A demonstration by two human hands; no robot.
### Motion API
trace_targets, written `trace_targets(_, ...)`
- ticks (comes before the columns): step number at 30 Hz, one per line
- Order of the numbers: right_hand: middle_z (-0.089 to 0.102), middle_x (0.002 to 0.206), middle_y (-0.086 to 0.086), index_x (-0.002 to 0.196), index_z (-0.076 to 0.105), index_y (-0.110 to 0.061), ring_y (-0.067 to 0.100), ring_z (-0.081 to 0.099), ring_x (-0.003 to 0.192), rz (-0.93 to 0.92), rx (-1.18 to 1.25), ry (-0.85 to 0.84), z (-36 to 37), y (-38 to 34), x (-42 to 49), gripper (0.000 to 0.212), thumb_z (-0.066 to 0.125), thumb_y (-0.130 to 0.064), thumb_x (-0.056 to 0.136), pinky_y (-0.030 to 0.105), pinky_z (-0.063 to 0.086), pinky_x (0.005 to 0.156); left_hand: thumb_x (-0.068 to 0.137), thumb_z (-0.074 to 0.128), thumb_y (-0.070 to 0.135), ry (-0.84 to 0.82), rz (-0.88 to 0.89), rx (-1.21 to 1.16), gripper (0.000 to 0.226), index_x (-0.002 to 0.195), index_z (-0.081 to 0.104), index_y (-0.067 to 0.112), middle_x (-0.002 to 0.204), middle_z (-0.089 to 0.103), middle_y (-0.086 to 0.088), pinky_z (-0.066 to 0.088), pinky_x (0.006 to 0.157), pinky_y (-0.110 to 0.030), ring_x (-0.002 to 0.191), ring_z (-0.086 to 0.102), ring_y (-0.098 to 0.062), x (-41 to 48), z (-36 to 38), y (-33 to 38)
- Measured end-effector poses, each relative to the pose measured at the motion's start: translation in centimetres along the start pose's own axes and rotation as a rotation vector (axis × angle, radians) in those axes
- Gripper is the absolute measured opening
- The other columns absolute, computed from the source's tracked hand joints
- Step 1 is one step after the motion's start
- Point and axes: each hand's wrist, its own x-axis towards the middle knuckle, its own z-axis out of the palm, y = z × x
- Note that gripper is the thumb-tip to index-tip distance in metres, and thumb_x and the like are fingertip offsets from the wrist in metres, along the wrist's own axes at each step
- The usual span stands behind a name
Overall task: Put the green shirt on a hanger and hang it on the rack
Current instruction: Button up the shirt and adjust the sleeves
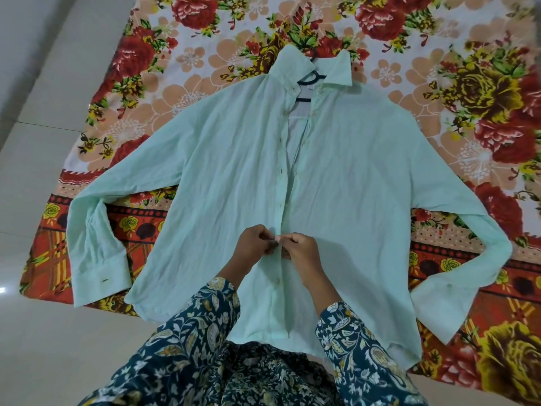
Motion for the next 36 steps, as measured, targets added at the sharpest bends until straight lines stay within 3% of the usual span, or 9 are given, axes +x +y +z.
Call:
trace_targets(6,0.063,0.076,0.008,0.078,0.063,-0.012,0.023,0.059,0.074,0.049,-0.118,0.117,-0.1,0.6,1.1,0.011,0.057,-0.004,0.082,0.043,0.055,0.079,0.082,0.063,-0.003,-0.073,0.011,0.079,0.023,0.064,0.053,0.008,0.06,0.056,-0.006,0.042,0.043,-0.008,0.038,0.052,0.001,0.3,-0.2,0.5)
trace_targets(9,0.063,0.078,0.006,0.076,0.063,-0.013,0.023,0.059,0.074,0.076,-0.169,0.137,-0.3,0.6,1.5,0.013,0.055,-0.005,0.082,0.04,0.054,0.076,0.084,0.06,-0.002,-0.113,0.001,0.118,0.02,0.067,0.055,0.007,0.064,0.057,-0.007,0.043,0.044,-0.009,0.042,0.054,-0.001,0.5,-0.2,0.8)
trace_targets(15,0.065,0.086,0.005,0.093,0.067,-0.005,0.02,0.059,0.08,-0.035,-0.173,0.199,-1.4,-1.2,3.7,0.017,0.052,-0.006,0.086,0.024,0.045,0.067,0.09,0.05,0.028,0.239,0.11,0.657,0.024,0.094,0.052,0.004,0.096,0.057,-0.012,0.044,0.07,-0.036,0.087,0.055,-0.027,2.9,1.4,2.7)
trace_targets(19,0.071,0.099,0.012,0.096,0.069,-0.006,0.021,0.062,0.084,-0.029,-0.249,0.154,-1.5,-3.3,6.4,0.019,0.053,-0.006,0.086,0.029,0.049,0.079,0.092,0.044,0.029,0.239,0.175,0.899,0.036,0.117,0.046,0.003,0.119,0.052,-0.014,0.044,0.079,-0.039,0.109,0.05,-0.032,5.2,3.4,4.3)
trace_targets(22,0.07,0.105,0.011,0.102,0.069,-0.005,0.024,0.064,0.096,-0.038,-0.383,0.145,-1.2,-4.2,7.8,0.023,0.053,-0.006,0.086,0.026,0.046,0.081,0.09,0.038,0.011,0.198,0.135,0.769,0.02,0.101,0.052,0.004,0.105,0.056,-0.012,0.041,0.071,-0.034,0.099,0.054,-0.031,7.2,2.8,4.3)
trace_targets(25,0.068,0.102,0.011,0.095,0.066,-0.006,0.026,0.062,0.095,-0.063,-0.528,0.142,0.0,-4.7,8.3,0.018,0.05,-0.008,0.087,0.028,0.044,0.075,0.086,0.049,0.006,0.108,-0.007,0.302,0.021,0.066,0.048,0.012,0.068,0.052,-0.003,0.041,0.06,-0.029,0.07,0.053,-0.023,8.6,0.5,4.2)
trace_targets(29,0.058,0.088,0.009,0.079,0.055,-0.011,0.026,0.055,0.082,-0.071,-0.707,0.171,1.4,-5.2,8.4,0.013,0.045,-0.007,0.087,0.031,0.039,0.065,0.085,0.059,0.005,-0.012,-0.104,0.038,0.021,0.065,0.052,0.01,0.064,0.054,-0.005,0.044,0.054,-0.023,0.057,0.05,-0.015,8.6,-2.0,4.1)
trace_targets(33,0.064,0.081,0.008,0.076,0.064,-0.006,0.026,0.061,0.083,0.008,-0.358,0.257,1.3,-5.8,8.2,0.017,0.048,-0.001,0.081,0.034,0.05,0.074,0.084,0.06,0.0,-0.07,-0.102,-0.092,0.017,0.068,0.059,0.007,0.068,0.06,-0.008,0.054,0.066,-0.027,0.066,0.059,-0.02,8.6,-2.5,4.5)
trace_targets(36,0.065,0.079,0.007,0.078,0.068,-0.008,0.023,0.061,0.078,0.026,-0.232,0.234,1.7,-5.8,7.8,0.015,0.056,-0.001,0.079,0.035,0.052,0.078,0.085,0.059,0.0,-0.112,-0.068,-0.073,0.021,0.067,0.061,0.01,0.065,0.059,-0.005,0.051,0.057,-0.015,0.06,0.055,-0.014,8.3,-2.3,5.0)
